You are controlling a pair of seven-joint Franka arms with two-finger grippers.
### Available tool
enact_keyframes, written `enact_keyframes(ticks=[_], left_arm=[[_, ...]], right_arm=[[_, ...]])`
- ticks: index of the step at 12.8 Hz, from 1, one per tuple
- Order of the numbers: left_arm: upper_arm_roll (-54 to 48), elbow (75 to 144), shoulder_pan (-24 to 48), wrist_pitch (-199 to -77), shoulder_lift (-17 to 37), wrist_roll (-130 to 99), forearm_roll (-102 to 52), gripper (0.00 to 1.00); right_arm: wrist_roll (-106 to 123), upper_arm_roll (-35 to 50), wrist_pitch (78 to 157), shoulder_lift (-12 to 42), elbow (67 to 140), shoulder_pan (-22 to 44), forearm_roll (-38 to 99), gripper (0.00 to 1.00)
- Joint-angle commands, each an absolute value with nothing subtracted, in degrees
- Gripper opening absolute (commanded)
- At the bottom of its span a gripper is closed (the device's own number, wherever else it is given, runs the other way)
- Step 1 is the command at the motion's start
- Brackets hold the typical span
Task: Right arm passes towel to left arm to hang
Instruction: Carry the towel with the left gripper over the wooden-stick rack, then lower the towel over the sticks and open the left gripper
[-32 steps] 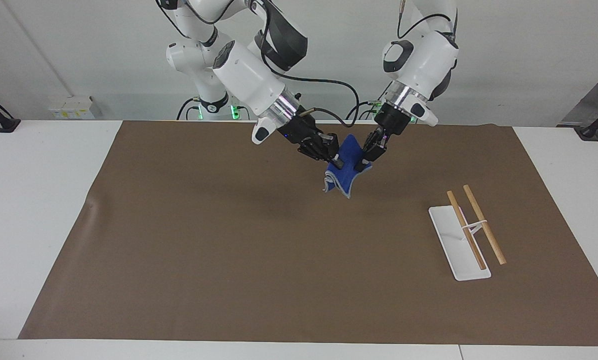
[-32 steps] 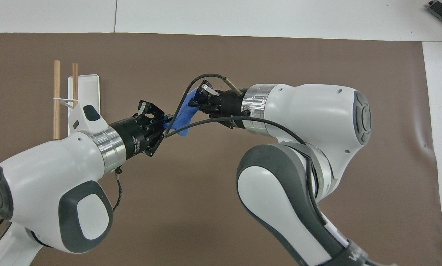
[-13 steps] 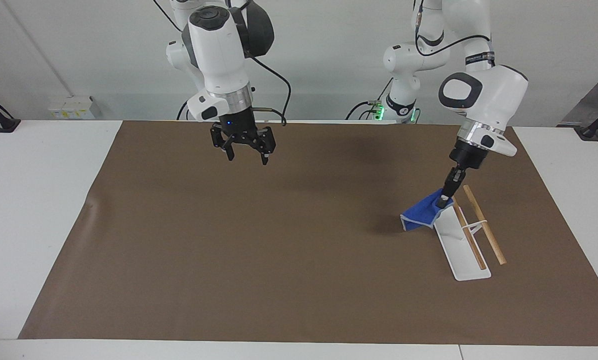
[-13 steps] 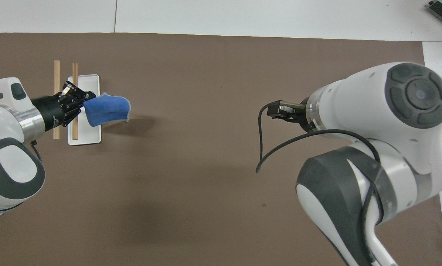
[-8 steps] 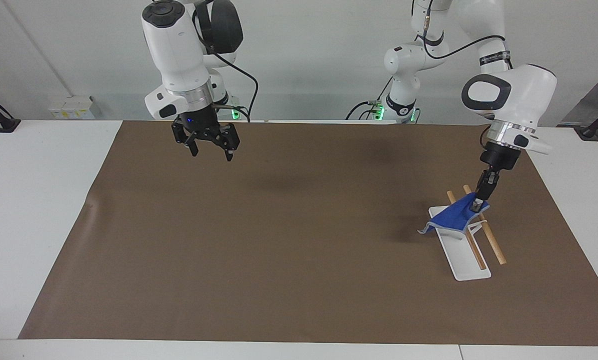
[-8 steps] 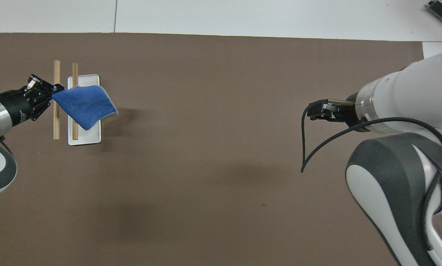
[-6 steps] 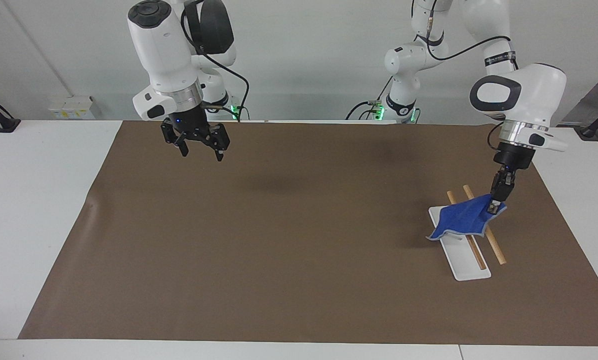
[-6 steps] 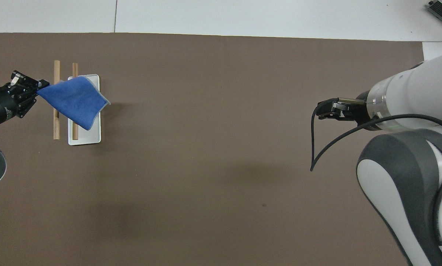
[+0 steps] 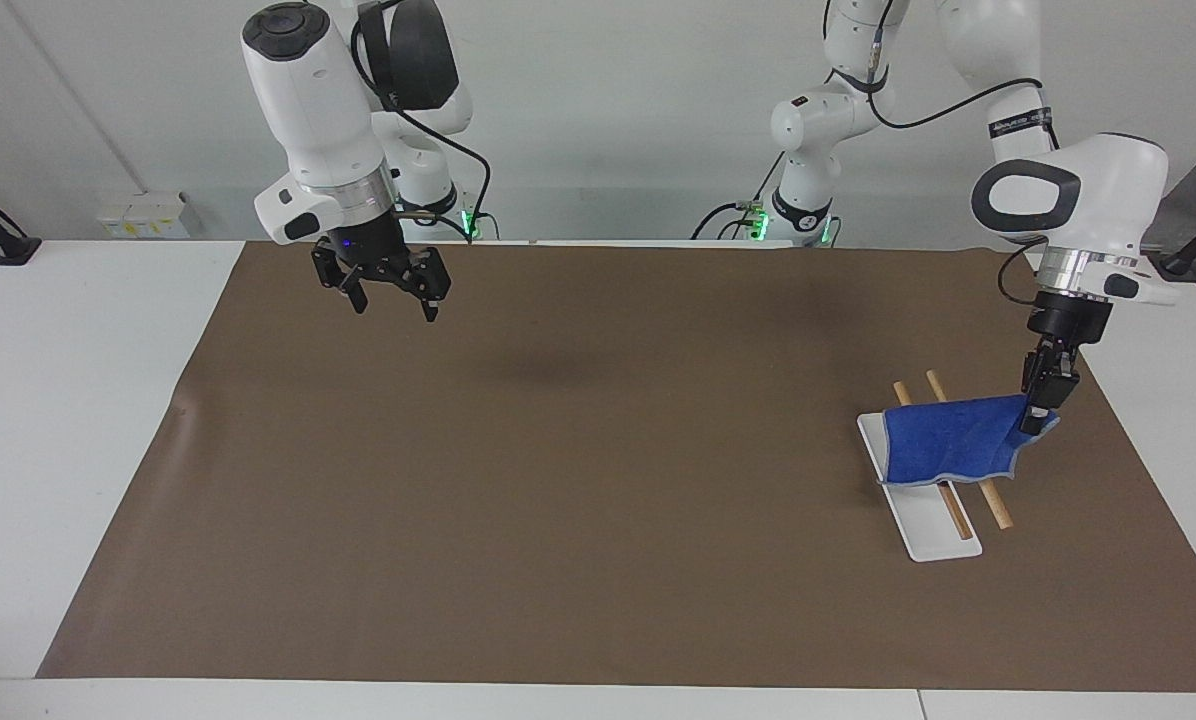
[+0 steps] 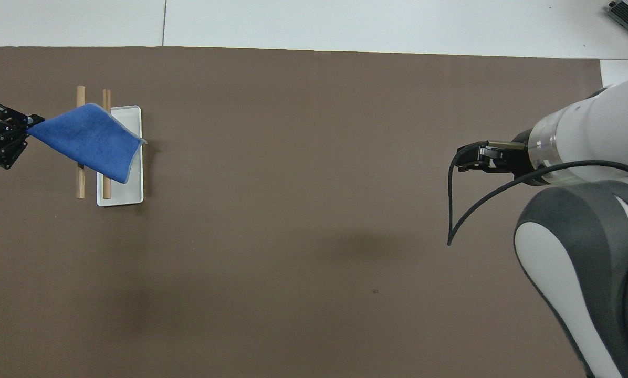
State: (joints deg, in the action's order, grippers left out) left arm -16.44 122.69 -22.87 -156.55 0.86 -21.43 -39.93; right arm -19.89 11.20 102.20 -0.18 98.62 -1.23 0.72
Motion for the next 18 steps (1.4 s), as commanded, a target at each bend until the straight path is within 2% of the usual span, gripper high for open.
enact_keyframes(ticks=[1,10,17,18], left_arm=[[-17.1,125.4,-24.5,-157.7,0.9,-20.9,-40.7,0.0],[-17.1,133.3,-24.8,-160.7,0.1,-21.1,-40.7,0.0],[-17.2,135.4,-23.6,-162.7,0.5,-21.2,-40.7,0.01],[-17.2,135.4,-23.6,-162.6,0.5,-21.2,-40.7,0.17]], right_arm=[[-18.2,11.7,101.3,-0.9,98.9,-2.4,-0.1,1.0],[-17.3,11.8,101.4,-0.8,98.5,-3.4,-0.1,1.0],[-14.3,10.8,101.4,-0.9,98.4,-5.2,-0.1,1.0],[-14.3,10.8,101.3,-0.9,98.4,-5.4,-0.1,1.0]])
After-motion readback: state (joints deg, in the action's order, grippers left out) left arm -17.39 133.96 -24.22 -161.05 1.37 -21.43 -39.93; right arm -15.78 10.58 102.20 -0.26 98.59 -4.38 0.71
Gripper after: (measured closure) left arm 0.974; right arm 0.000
